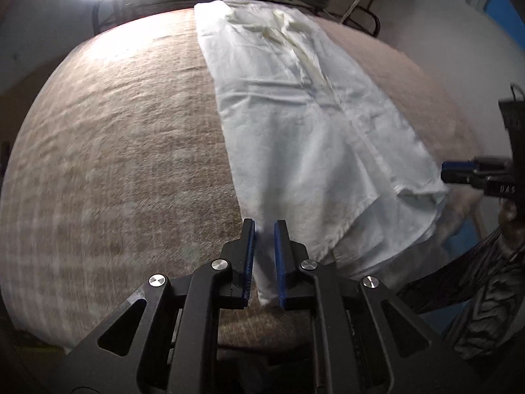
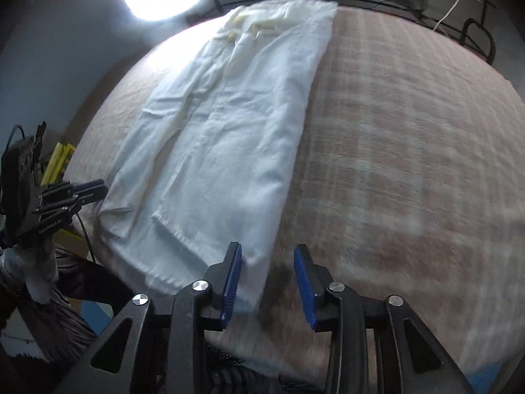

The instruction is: Fold small clothes

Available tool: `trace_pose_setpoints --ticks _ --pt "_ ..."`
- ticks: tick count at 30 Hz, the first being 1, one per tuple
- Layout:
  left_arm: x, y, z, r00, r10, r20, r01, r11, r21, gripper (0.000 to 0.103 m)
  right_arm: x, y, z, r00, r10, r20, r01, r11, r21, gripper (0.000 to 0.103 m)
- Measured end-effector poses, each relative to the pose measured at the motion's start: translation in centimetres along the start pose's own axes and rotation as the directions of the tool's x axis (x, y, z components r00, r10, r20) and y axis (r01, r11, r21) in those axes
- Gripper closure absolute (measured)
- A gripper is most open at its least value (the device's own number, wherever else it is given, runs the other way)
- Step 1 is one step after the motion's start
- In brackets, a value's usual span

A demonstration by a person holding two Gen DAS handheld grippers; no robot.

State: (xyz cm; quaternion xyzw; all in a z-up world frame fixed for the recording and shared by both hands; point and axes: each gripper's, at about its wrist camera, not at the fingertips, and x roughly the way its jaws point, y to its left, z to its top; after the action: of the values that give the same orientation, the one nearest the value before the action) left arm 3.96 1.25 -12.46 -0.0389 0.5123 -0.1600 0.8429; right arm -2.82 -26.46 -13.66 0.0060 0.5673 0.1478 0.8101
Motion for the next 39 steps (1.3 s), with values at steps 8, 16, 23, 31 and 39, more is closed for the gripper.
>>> trace_pose_setpoints --ticks 8,16,23,31,39 --pt "1.0 4.5 0.4 0.976 -0.212 -0.055 0.185 0.930 -0.316 0.048 1.0 -4.8 0.6 0.982 0.190 -0.001 -0.185 0.956 0.227 0.049" --pt "2.9 6.3 -1.0 0.892 -0.448 -0.068 0.357 0.788 -0.502 0.065 3.0 -6.0 -0.1 0.917 0.400 0.009 -0.378 0.858 0.347 0.057" --pt "3.2 4.7 -0.3 0.898 -0.422 -0.122 0.327 0.828 -0.455 0.098 4.3 -3.5 0.1 0.906 0.421 -0.046 -0.385 0.864 0.325 0.089" --pt "1.4 2.8 2.6 0.903 -0.427 -0.055 0.373 0.840 -0.393 0.100 2.5 -3.1 1.4 0.887 0.459 0.048 -0.440 0.809 0.391 0.098" --pt "0.1 3.5 7.8 0.903 -0.428 0.031 0.410 0.839 -0.358 0.100 1.2 -3.3 4.9 0.870 0.465 0.163 -0.488 0.764 0.422 0.098"
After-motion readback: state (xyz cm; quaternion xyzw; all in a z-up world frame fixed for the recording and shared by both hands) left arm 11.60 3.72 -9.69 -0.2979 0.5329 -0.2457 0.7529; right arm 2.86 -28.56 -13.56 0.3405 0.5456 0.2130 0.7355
